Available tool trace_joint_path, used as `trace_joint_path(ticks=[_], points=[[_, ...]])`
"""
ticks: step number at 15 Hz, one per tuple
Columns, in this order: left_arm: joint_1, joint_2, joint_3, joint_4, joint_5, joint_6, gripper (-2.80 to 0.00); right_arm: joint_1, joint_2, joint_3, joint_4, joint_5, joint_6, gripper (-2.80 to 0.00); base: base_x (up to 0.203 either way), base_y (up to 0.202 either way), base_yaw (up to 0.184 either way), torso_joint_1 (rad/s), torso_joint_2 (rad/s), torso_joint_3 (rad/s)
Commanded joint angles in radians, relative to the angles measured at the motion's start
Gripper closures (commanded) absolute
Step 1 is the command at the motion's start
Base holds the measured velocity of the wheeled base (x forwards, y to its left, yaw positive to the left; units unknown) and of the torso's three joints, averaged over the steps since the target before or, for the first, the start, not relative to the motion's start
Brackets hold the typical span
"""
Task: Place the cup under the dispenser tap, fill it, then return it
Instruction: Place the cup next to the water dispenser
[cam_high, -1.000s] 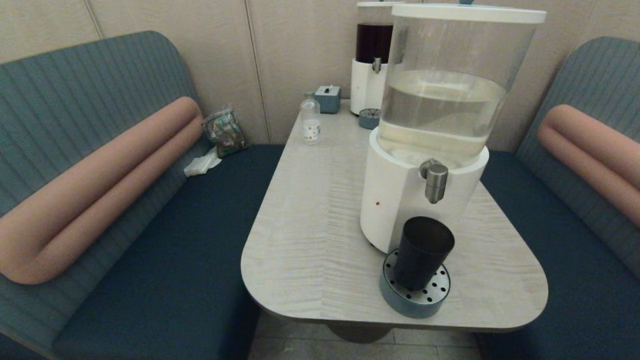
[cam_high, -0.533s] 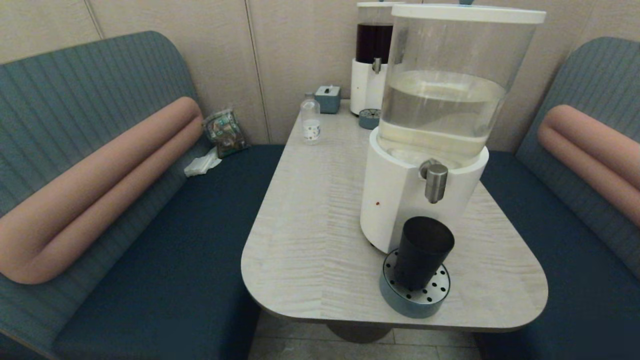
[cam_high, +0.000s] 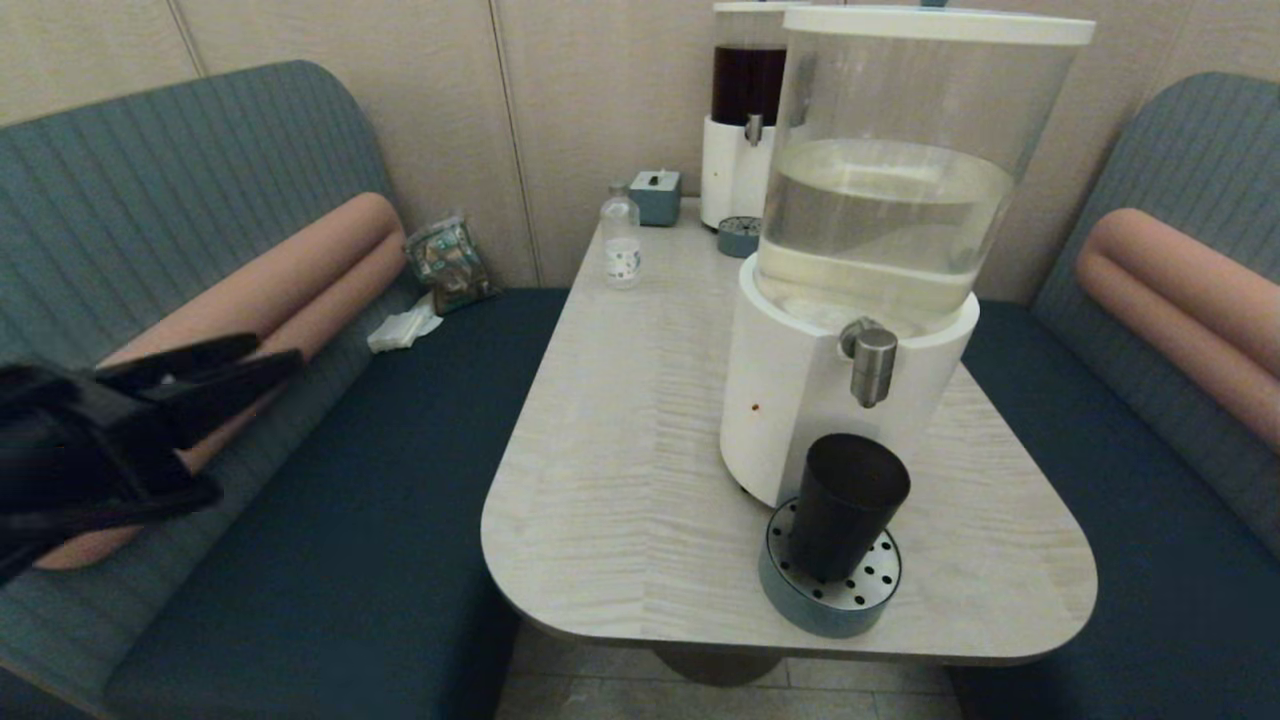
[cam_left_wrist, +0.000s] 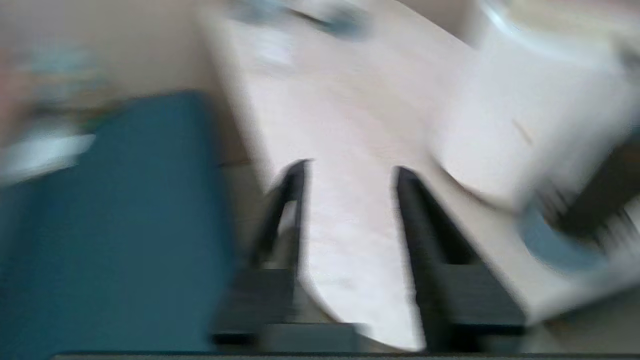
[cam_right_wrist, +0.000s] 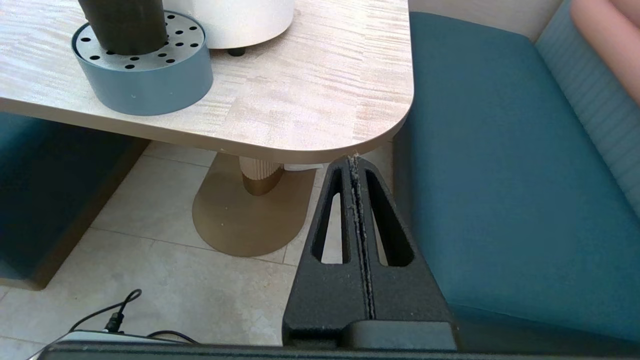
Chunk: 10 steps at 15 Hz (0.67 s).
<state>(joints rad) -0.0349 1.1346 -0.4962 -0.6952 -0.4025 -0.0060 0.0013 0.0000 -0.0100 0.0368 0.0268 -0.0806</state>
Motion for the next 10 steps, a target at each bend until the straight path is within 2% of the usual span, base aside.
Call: trace_joint_path(ticks=[1,4,6,10], points=[[-0.041,0.251,0.124,-0.314,-0.148,0.031,-2.8,0.0,-0.002,-0.001,0.0,0.001,-0.001,0.0,0.0,0.0,0.0,0.0,0.0,0.0],[-0.111,0.455,0.202,-0.549,-0.317,0.128,-2.8,0.0,-0.002,-0.001,0.0,0.001,-0.001,0.0,0.0,0.0,0.0,0.0,0.0,0.0],[-0.188,0.544,0.209,-0.638,-0.432,0.155,-2.8,0.0,-0.002,-0.001,0.0,0.001,-0.001,0.0,0.0,0.0,0.0,0.0,0.0,0.0],[-0.254,0.64,0.172,-0.662,-0.46,0.182,-2.8,0.0,-0.002,-0.001,0.0,0.001,-0.001,0.0,0.0,0.0,0.0,0.0,0.0,0.0]])
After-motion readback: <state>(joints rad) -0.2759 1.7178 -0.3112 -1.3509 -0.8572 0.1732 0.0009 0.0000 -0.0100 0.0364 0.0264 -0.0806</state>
